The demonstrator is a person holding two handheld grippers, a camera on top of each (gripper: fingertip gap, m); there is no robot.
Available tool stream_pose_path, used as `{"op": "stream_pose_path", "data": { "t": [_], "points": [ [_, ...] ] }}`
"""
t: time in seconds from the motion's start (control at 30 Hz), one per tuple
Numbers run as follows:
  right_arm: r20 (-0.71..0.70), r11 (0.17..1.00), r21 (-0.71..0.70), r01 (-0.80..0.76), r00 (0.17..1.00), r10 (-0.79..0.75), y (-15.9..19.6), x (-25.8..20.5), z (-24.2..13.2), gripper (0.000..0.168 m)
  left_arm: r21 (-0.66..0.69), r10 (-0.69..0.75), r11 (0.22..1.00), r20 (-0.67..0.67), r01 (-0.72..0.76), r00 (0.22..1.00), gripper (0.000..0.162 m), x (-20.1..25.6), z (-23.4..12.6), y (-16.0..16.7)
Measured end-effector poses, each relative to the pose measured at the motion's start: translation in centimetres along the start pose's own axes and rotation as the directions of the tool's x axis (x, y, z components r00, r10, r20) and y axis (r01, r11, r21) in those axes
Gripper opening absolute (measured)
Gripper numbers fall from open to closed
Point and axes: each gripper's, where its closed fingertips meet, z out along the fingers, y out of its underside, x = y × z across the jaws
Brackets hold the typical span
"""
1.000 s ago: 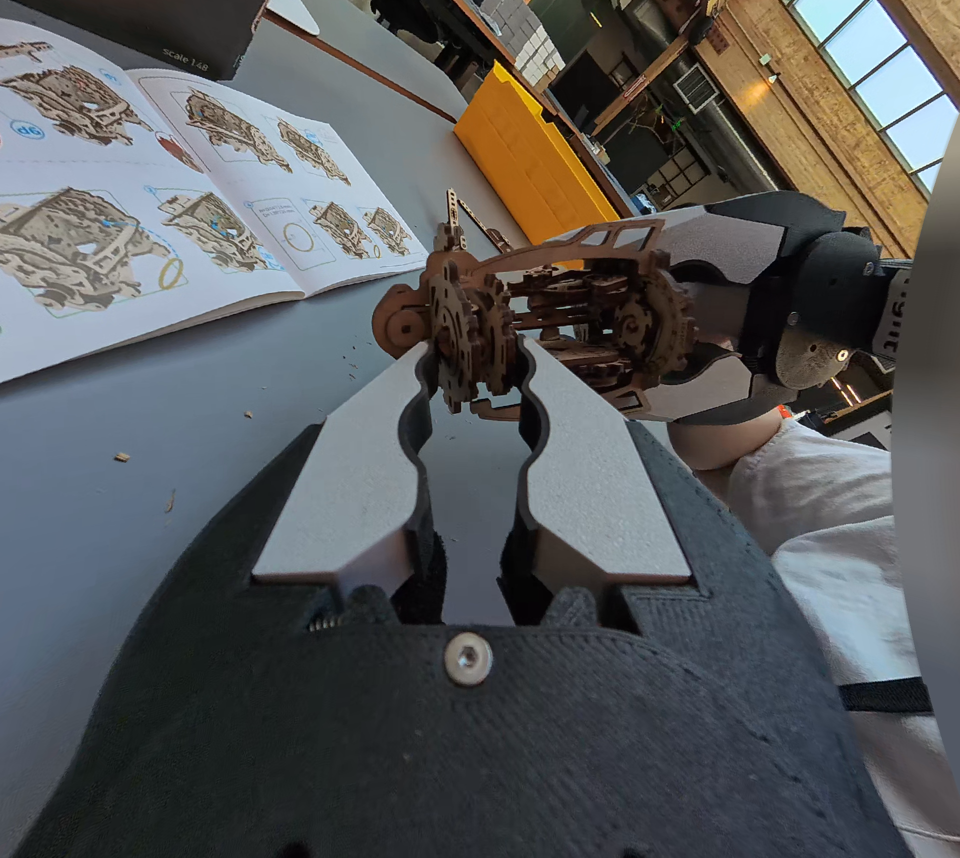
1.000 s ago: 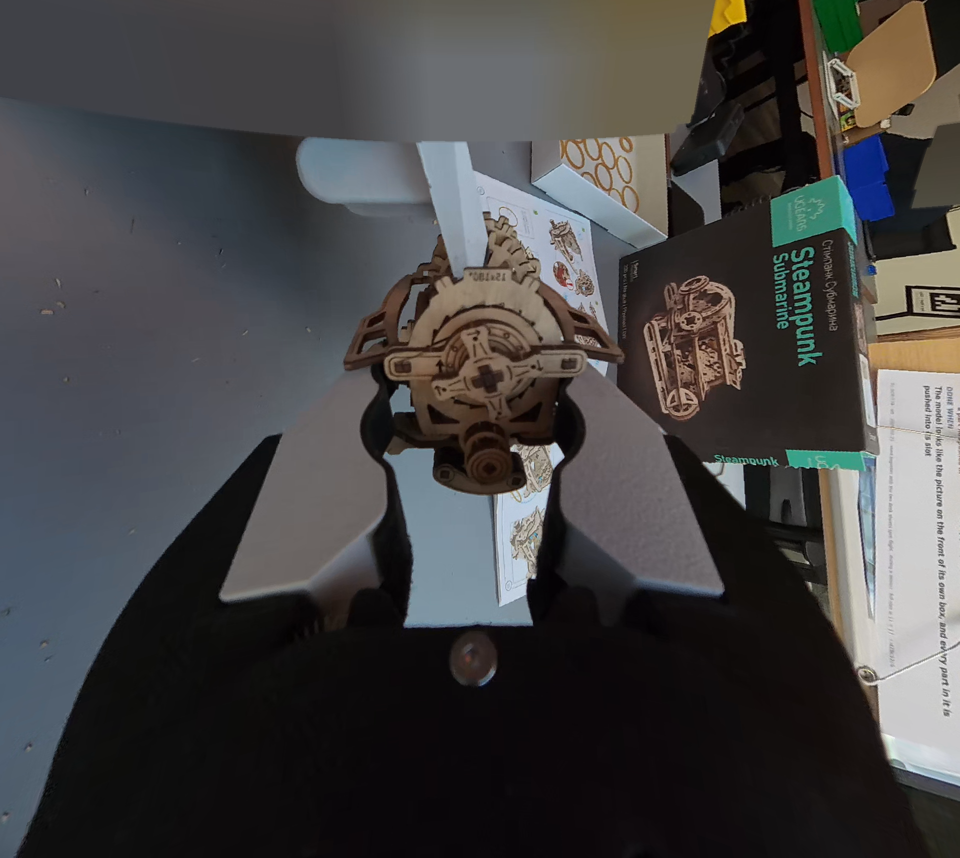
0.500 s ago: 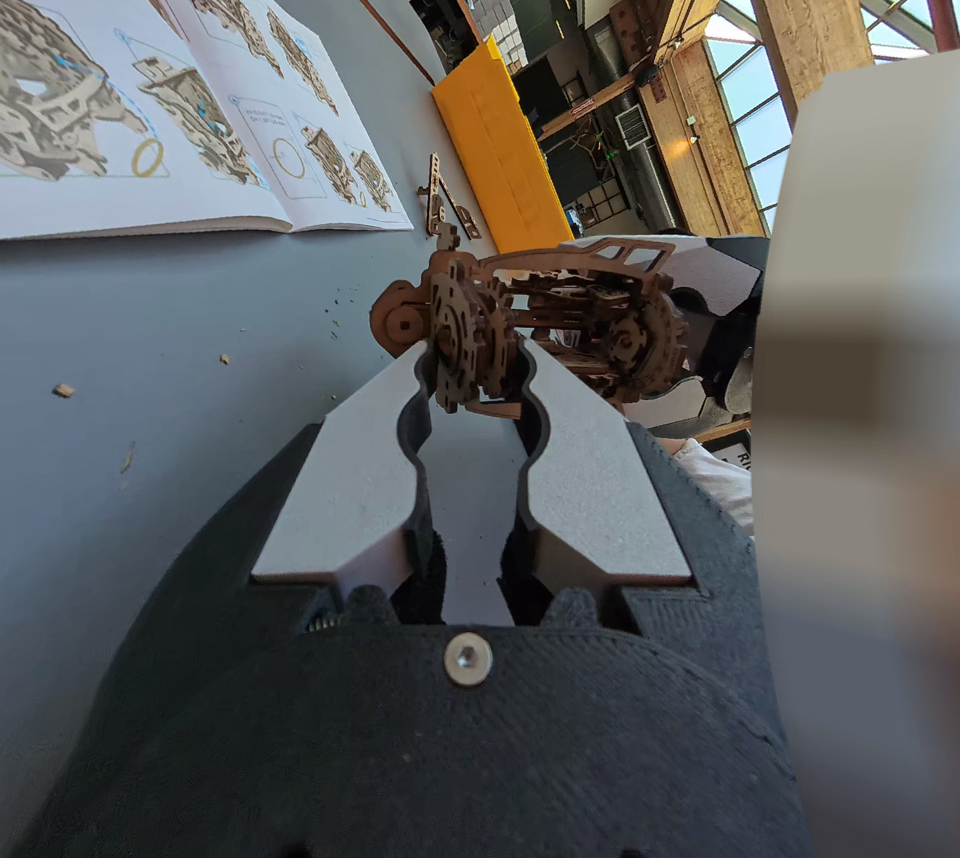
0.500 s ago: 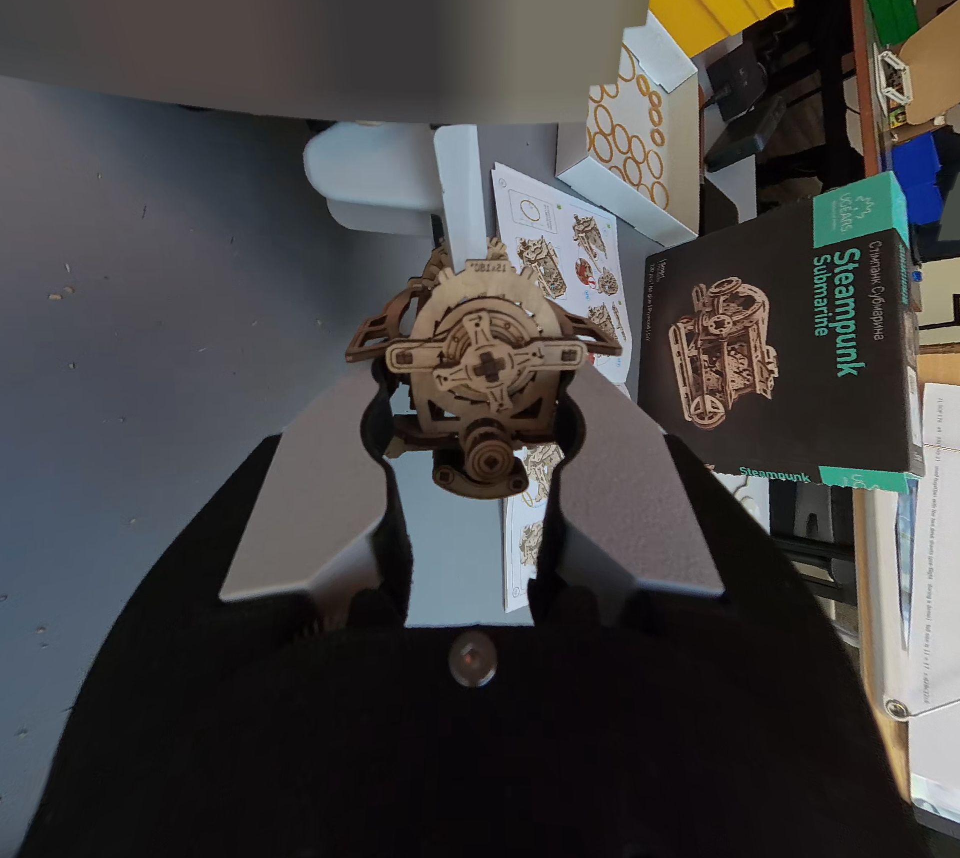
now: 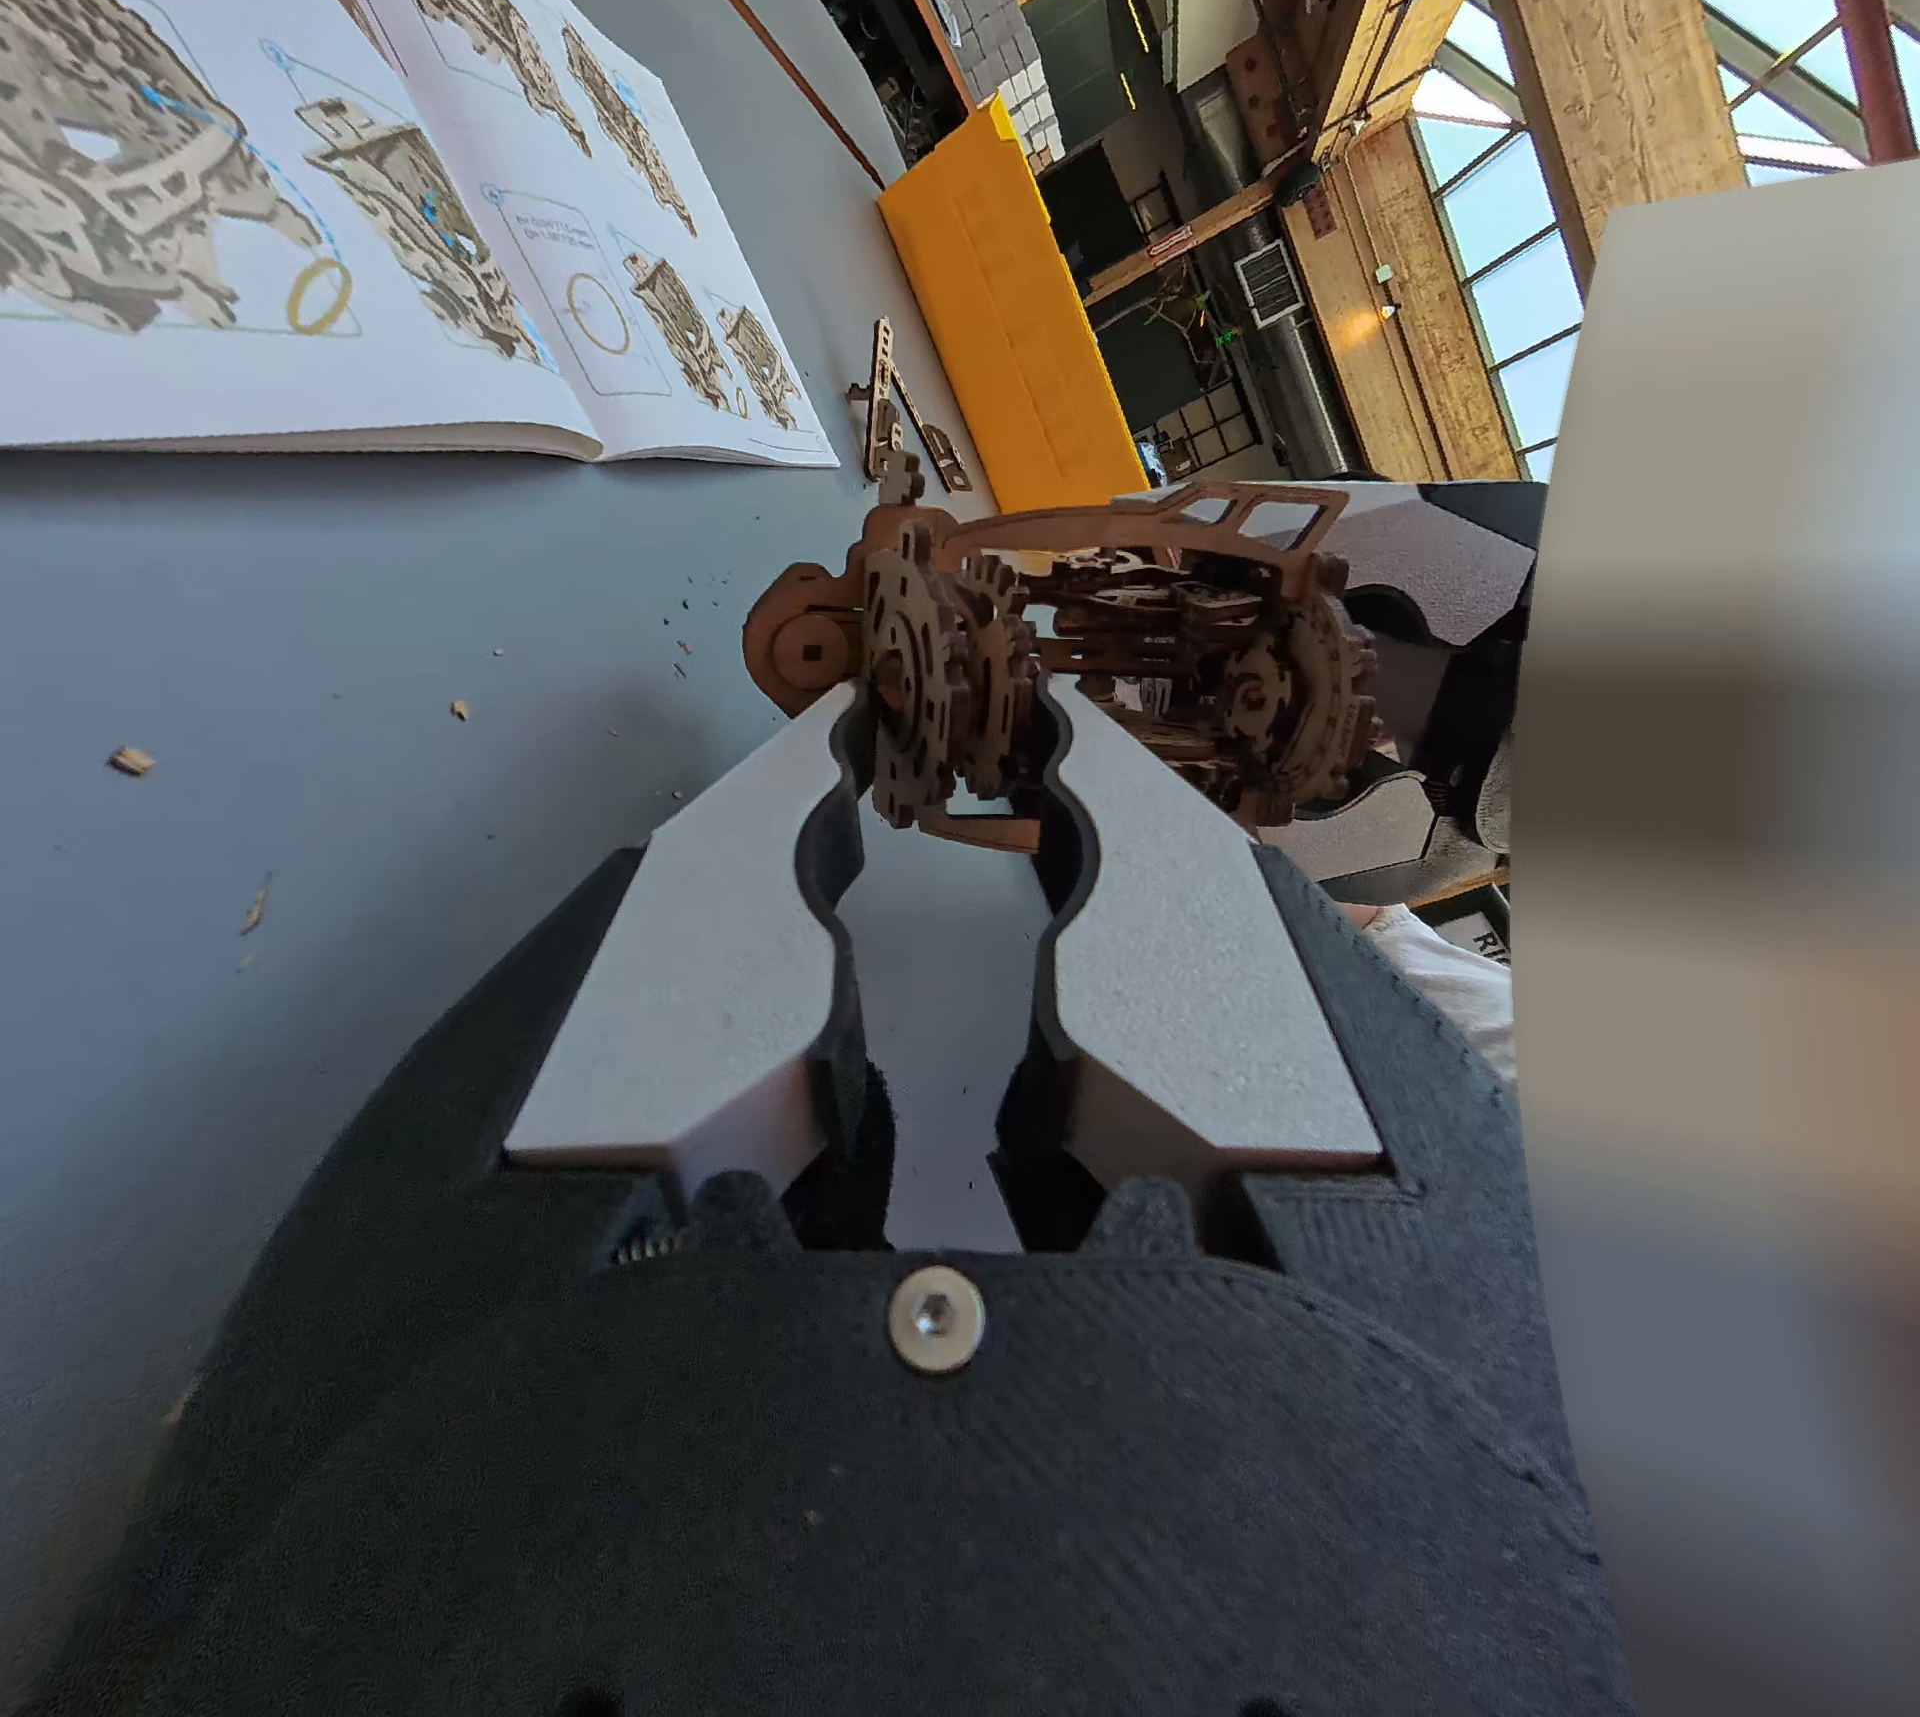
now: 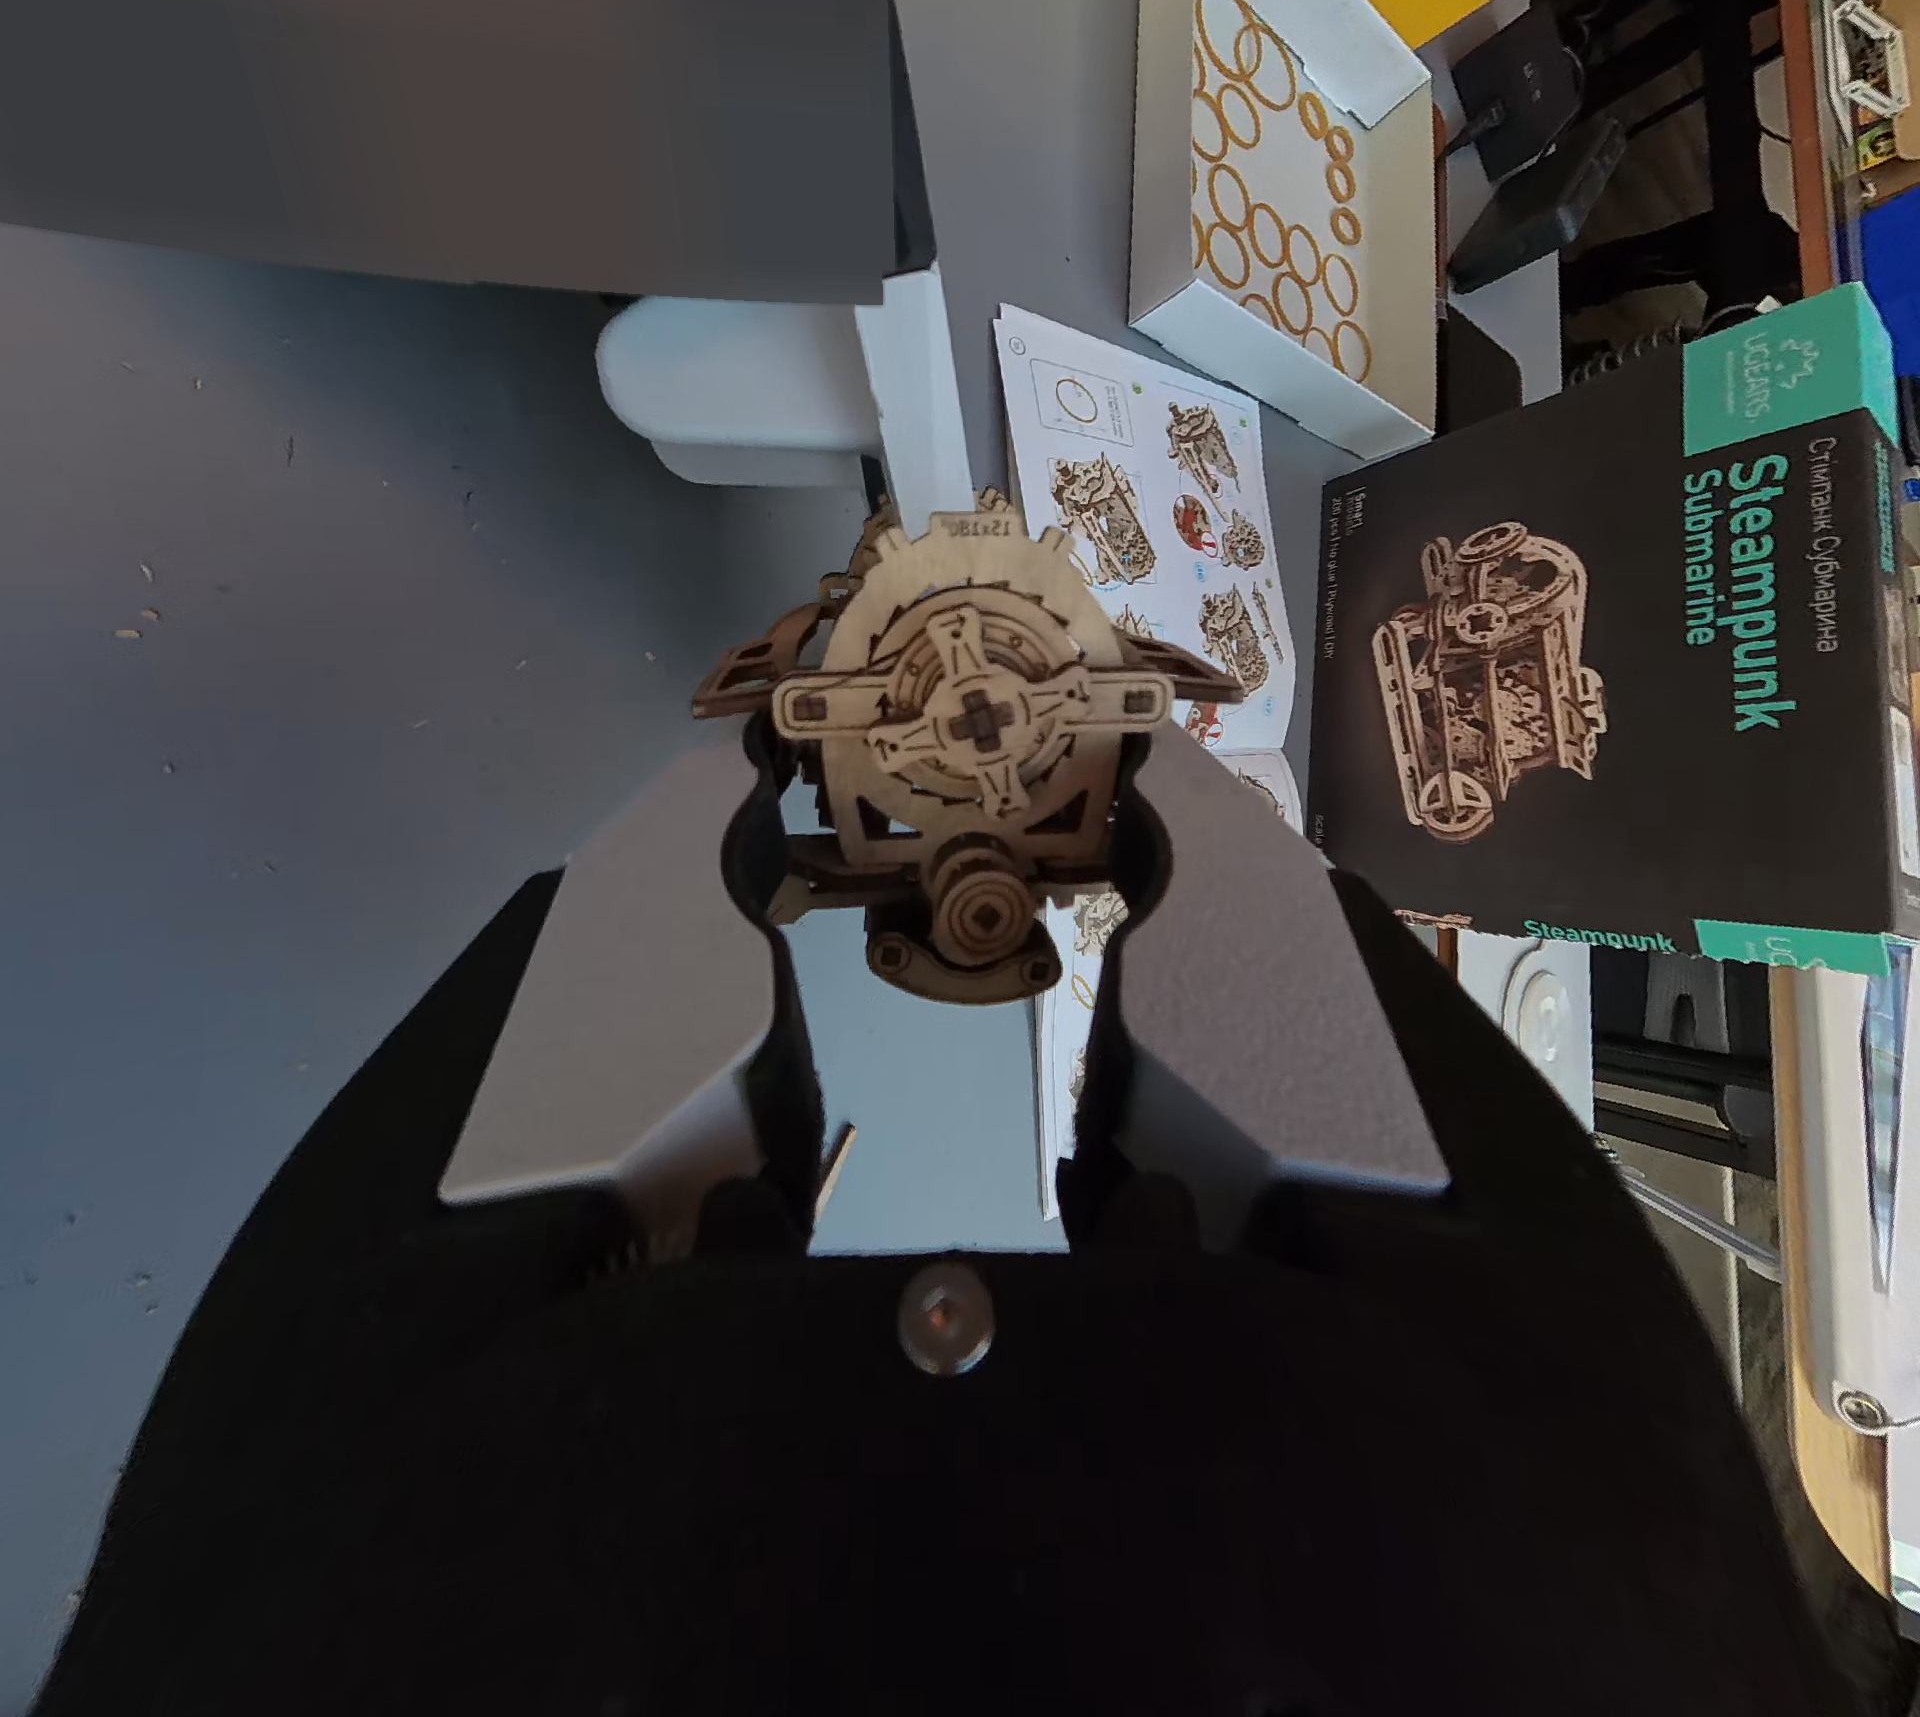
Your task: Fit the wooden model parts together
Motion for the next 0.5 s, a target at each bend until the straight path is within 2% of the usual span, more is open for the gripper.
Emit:
{"op": "stream_pose_path", "data": {
  "t": [0.17, 0.5],
  "points": [
    [0.019, 0.998, 0.018, -0.063, 0.998, 0.063, -0.21, 0.2, 0.03, 0.059, 0.012, -0.015, 1.0, -0.01, 0.015, 1.0, 0.027, 0.04, -0.07, -0.17],
    [-0.003, 0.999, 0.042, -0.011, 1.0, 0.011, -0.62, 0.28, -0.19, 0.059, -0.002, -0.045, 0.999, -0.041, 0.045, 0.998, 0.027, 0.21, -0.1, 0.02]
  ]
}}
